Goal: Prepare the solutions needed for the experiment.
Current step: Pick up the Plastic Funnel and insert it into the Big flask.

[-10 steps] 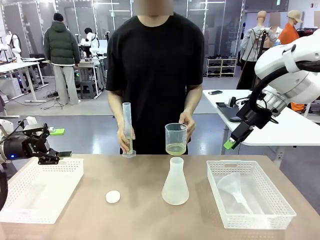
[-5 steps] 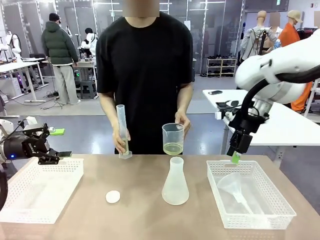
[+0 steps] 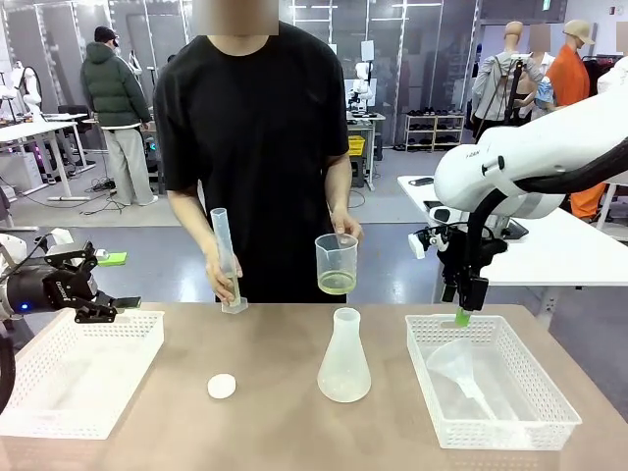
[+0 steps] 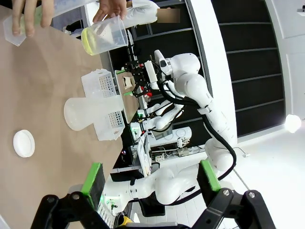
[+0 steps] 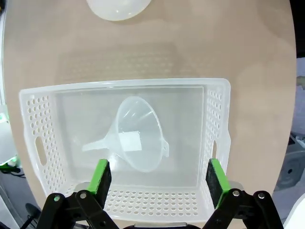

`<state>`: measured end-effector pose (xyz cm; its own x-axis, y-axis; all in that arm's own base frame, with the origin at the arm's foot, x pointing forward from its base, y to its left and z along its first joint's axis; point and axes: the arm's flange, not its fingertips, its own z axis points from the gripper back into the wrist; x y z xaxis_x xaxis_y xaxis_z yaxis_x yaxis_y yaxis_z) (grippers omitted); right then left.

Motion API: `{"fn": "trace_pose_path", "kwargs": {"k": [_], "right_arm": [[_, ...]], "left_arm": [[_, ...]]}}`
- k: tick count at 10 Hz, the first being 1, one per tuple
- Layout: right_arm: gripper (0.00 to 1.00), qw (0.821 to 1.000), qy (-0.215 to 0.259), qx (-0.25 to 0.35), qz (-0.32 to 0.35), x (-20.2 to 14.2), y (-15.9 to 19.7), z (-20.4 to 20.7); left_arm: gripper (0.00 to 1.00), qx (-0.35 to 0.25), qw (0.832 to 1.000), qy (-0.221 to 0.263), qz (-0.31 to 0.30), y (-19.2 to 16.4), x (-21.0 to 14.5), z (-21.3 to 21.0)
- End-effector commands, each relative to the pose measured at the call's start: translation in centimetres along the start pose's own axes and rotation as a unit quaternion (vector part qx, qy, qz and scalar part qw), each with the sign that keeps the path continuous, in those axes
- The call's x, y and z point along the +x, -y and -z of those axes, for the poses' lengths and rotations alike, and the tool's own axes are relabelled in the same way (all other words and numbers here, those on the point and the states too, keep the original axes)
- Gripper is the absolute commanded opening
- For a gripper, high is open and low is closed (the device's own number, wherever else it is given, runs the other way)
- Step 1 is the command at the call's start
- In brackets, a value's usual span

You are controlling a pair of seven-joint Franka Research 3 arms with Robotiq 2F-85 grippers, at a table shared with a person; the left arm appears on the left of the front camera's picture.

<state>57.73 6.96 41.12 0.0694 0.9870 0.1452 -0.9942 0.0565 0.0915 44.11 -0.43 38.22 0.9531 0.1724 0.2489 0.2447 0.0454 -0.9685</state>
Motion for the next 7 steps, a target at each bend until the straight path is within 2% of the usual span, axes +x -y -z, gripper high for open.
{"fn": "trace_pose_path", "kwargs": {"k": [1,4,5,7], "right_arm": [[1.00,1.000,-0.002,0.013,-0.003,0.2,-0.2,-0.4],[1.00,1.000,-0.001,0.007,-0.001,0.0,-0.2,0.0],[1.00,0.997,-0.038,0.035,-0.048,0.5,0.0,0.4],[1.00,0.993,-0.059,0.059,-0.086,0.9,0.7,1.2]], "left_arm": [[1.00,0.003,1.000,0.002,0.000,0.0,0.0,0.0],[1.00,0.003,1.000,0.002,0.000,0.0,0.0,0.0],[1.00,0.003,1.000,0.002,0.000,0.0,0.0,0.0],[1.00,0.003,1.000,0.002,0.000,0.0,0.0,0.0]]}}
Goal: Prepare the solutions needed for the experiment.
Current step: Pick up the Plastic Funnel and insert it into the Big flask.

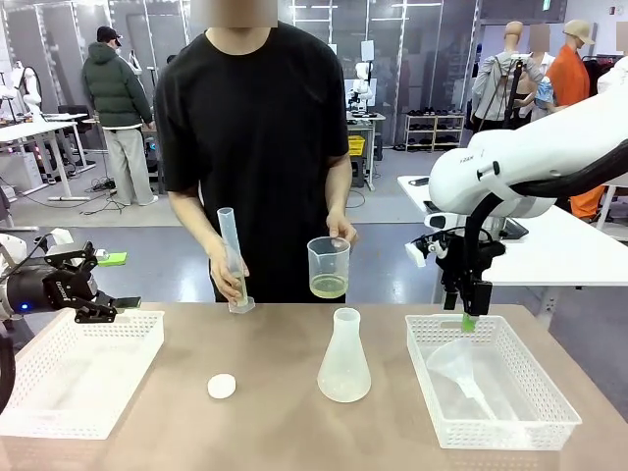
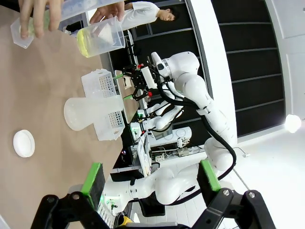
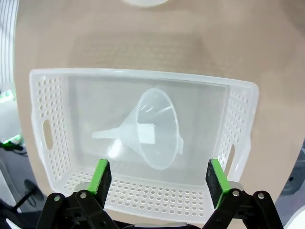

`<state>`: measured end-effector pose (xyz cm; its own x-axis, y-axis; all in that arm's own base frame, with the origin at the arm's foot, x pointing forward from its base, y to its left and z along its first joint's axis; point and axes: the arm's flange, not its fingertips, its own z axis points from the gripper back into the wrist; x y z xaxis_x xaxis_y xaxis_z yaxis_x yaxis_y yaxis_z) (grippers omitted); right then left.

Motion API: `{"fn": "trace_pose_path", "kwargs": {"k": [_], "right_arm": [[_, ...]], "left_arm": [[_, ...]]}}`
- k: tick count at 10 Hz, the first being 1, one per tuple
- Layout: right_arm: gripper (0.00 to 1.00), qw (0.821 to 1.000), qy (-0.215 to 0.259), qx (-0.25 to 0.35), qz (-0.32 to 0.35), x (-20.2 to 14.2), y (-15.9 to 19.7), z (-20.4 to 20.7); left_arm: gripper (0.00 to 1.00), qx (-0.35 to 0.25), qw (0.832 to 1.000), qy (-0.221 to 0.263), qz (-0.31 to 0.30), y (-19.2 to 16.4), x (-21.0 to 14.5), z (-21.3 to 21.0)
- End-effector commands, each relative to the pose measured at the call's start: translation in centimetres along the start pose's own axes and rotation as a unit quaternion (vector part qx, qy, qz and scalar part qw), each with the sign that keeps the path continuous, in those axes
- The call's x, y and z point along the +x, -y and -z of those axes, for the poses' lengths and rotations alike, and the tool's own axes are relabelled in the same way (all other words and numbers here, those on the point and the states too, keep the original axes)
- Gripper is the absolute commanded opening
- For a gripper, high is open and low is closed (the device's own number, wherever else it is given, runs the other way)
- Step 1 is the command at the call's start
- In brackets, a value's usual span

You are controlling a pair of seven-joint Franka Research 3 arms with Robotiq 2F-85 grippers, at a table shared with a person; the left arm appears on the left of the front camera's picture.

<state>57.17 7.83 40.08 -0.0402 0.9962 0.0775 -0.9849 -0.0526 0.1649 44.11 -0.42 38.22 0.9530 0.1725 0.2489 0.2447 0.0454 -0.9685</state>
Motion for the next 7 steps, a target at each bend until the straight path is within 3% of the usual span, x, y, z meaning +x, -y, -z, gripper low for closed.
{"fn": "trace_pose_path", "kwargs": {"k": [1,7], "right_arm": [[1.00,0.998,-0.025,0.029,-0.050,0.3,1.6,0.4],[1.00,0.993,-0.018,0.110,-0.026,0.6,1.4,3.0]], "left_arm": [[1.00,0.003,1.000,0.002,0.000,0.0,0.0,0.0],[1.00,0.003,1.000,0.002,0.000,0.0,0.0,0.0]]}}
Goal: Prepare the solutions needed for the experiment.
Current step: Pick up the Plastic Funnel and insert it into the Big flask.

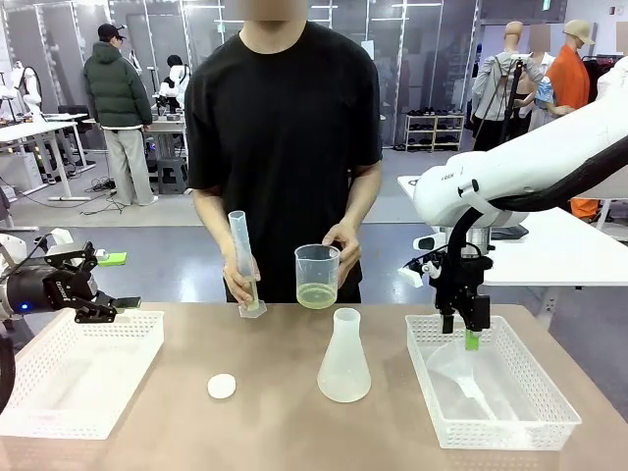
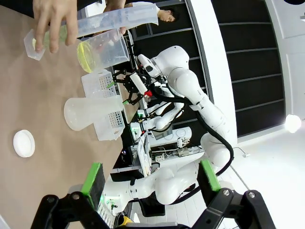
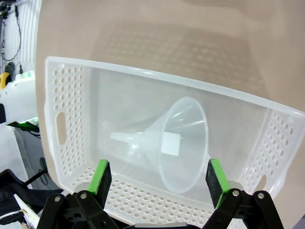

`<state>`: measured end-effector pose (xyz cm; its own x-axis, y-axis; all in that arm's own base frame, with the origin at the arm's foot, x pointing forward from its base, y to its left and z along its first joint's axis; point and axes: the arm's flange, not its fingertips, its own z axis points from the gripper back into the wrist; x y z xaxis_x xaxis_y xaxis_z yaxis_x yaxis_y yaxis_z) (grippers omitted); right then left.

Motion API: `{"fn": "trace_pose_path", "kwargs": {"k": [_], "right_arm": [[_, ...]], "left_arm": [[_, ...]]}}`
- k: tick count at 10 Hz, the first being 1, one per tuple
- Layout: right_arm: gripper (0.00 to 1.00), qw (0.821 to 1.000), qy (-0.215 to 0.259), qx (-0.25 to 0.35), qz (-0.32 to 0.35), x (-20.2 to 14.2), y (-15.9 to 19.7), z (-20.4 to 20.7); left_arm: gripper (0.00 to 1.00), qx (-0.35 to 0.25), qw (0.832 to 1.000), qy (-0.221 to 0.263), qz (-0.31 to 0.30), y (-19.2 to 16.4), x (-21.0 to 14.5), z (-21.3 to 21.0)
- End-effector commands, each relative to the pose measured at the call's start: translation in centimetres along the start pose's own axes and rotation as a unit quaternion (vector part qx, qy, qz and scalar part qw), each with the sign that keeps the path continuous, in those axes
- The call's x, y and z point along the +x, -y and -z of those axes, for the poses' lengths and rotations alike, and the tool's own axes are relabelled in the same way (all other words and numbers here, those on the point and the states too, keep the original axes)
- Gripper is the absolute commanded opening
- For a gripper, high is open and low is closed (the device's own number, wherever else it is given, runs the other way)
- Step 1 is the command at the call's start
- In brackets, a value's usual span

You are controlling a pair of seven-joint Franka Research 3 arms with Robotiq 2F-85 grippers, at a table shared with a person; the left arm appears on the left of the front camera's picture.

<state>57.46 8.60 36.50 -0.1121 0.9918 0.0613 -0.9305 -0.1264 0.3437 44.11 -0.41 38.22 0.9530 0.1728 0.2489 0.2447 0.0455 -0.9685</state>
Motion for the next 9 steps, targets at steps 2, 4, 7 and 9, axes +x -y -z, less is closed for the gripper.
{"fn": "trace_pose_path", "kwargs": {"k": [2,4,7,9], "right_arm": [[1.00,1.000,0.006,0.029,0.002,0.0,0.3,0.0],[1.00,0.999,0.002,0.033,-0.003,0.1,0.6,0.7],[0.79,0.999,0.000,0.033,0.002,-0.2,1.4,1.2],[0.62,0.999,-0.004,0.038,-0.002,-0.3,1.5,1.3]], "left_arm": [[1.00,0.003,1.000,0.002,0.000,0.0,0.0,0.0],[1.00,0.003,1.000,0.002,0.000,0.0,0.0,0.0],[1.00,0.003,1.000,0.002,0.000,0.0,0.0,0.0],[1.00,0.003,1.000,0.002,0.000,0.0,0.0,0.0]]}}
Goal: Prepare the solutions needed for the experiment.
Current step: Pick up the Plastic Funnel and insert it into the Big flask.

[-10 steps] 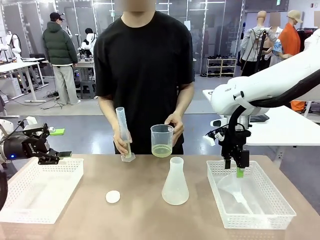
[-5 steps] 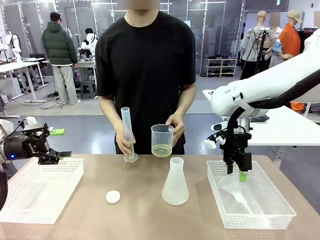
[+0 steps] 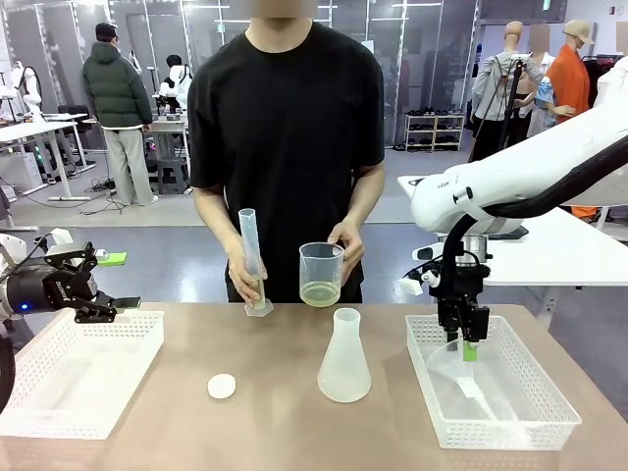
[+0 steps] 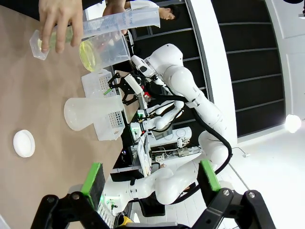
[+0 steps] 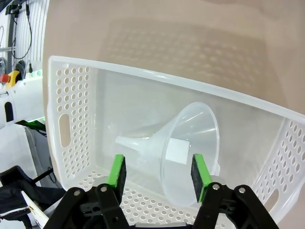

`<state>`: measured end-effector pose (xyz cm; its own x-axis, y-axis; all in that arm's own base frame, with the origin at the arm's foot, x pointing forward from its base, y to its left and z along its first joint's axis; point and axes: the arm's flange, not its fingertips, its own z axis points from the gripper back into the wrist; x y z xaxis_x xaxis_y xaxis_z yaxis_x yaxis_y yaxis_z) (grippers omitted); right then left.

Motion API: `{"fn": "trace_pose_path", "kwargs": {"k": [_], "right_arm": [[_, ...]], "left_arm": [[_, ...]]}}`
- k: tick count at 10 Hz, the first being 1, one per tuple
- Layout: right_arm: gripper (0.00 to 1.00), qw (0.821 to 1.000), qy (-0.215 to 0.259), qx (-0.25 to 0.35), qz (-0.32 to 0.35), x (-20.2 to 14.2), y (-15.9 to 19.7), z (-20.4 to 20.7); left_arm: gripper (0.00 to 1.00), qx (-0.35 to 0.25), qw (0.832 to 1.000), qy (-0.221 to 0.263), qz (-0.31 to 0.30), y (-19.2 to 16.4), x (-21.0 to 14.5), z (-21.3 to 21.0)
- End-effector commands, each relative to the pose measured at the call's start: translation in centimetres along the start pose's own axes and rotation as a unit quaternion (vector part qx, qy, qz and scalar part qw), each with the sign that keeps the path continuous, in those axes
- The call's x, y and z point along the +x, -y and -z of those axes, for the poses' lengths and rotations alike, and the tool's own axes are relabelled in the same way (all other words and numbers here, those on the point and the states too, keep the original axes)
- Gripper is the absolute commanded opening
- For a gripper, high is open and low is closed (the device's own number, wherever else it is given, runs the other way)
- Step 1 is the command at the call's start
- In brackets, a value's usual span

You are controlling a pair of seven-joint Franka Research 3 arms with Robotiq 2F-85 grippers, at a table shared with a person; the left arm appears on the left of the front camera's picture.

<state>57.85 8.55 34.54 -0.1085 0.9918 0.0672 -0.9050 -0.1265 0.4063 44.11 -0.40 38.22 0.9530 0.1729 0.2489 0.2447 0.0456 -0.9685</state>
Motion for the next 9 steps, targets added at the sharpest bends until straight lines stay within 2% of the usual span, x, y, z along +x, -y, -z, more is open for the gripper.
{"fn": "trace_pose_path", "kwargs": {"k": [1,2,3,4,5,6,7,8,9], "right_arm": [[0.66,1.000,-0.009,0.007,-0.005,-0.19,0.52,-0.46],[0.46,1.000,-0.010,0.009,-0.006,-0.27,0.63,-0.39],[0.50,1.000,-0.011,0.009,-0.008,-0.29,0.72,-0.36],[0.29,1.000,-0.009,0.010,-0.011,-0.30,0.79,-0.31],[0.33,1.000,-0.009,0.011,-0.010,-0.38,0.85,-0.28],[0.12,1.000,-0.010,0.011,-0.010,-0.40,0.92,-0.28],[0.16,1.000,-0.009,0.012,-0.011,-0.39,0.96,-0.29],[0.00,1.000,-0.008,0.013,-0.011,-0.41,0.97,-0.27],[0.16,1.000,-0.010,0.015,-0.010,-0.42,0.91,-0.25]], "left_arm": [[1.00,0.003,1.000,0.001,0.000,0.03,0.01,0.03],[1.00,0.003,1.000,0.001,0.000,0.03,0.01,0.03],[1.00,0.003,1.000,0.001,0.000,0.03,0.01,0.03],[1.00,0.003,1.000,0.001,0.000,0.03,0.01,0.03],[1.00,0.003,1.000,0.001,0.000,0.03,0.01,0.03],[1.00,0.003,1.000,0.001,0.000,0.03,0.01,0.03],[1.00,0.003,1.000,0.001,0.000,0.03,0.01,0.03],[1.00,0.003,1.000,0.001,0.000,0.03,0.01,0.03],[1.00,0.003,1.000,0.001,0.000,0.03,0.01,0.03]]}}
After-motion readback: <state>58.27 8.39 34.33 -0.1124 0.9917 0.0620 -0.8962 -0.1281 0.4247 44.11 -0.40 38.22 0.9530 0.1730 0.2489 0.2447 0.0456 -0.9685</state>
